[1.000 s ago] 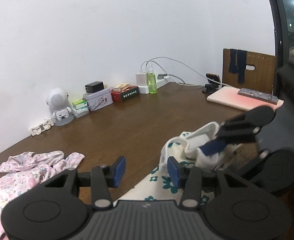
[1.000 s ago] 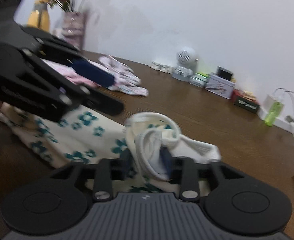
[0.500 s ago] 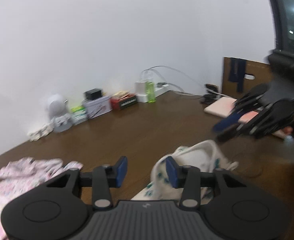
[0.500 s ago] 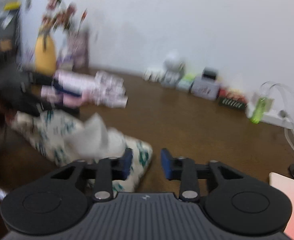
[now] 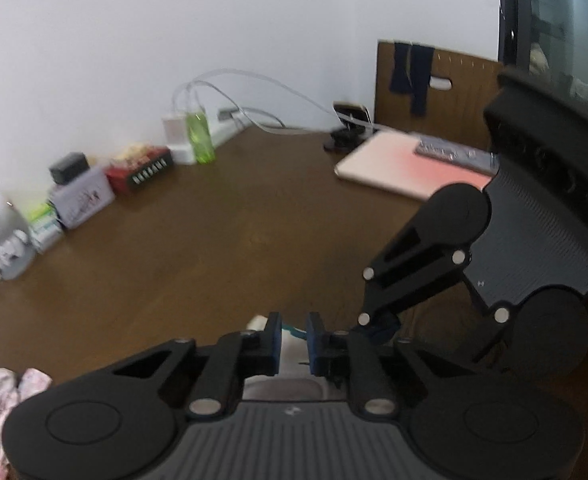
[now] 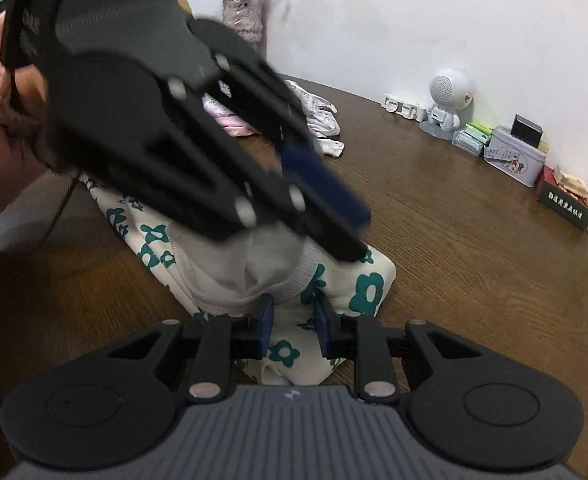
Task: Fold clothes
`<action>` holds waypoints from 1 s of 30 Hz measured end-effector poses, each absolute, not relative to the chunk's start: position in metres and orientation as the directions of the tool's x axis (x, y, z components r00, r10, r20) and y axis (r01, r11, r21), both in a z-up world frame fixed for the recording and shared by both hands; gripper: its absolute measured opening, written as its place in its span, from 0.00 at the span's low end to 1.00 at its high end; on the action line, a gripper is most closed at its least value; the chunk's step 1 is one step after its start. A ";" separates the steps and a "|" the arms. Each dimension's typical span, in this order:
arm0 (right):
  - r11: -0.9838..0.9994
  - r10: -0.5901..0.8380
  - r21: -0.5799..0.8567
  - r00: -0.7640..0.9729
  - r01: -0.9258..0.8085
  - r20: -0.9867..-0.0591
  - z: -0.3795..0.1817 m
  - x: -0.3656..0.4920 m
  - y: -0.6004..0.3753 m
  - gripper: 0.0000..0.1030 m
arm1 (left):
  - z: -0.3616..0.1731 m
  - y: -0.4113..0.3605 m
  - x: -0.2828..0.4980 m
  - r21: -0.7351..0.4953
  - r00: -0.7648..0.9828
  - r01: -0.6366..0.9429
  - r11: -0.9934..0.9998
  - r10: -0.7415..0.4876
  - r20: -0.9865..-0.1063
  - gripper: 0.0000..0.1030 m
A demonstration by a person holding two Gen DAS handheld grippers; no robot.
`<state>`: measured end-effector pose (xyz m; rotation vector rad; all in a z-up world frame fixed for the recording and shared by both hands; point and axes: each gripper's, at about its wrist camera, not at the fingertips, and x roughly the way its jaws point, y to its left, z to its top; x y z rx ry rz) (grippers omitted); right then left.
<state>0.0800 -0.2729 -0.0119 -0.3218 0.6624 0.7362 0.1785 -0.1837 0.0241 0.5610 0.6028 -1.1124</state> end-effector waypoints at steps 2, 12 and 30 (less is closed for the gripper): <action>0.706 0.514 -0.046 0.556 -0.706 -0.654 -0.013 0.078 -0.273 0.23 | 0.017 -0.188 0.181 0.137 0.333 0.929 0.343 -0.618 -0.713 0.09; 0.679 0.521 -0.048 0.528 -0.732 -0.671 -0.005 0.070 -0.283 0.23 | 0.005 -0.186 0.195 0.154 0.322 0.937 0.315 -0.598 -0.734 0.10; 0.733 0.578 0.135 0.504 -0.667 -0.642 0.008 0.076 -0.309 0.46 | 0.019 -0.161 0.193 0.072 0.310 0.935 0.347 -0.700 -0.643 0.19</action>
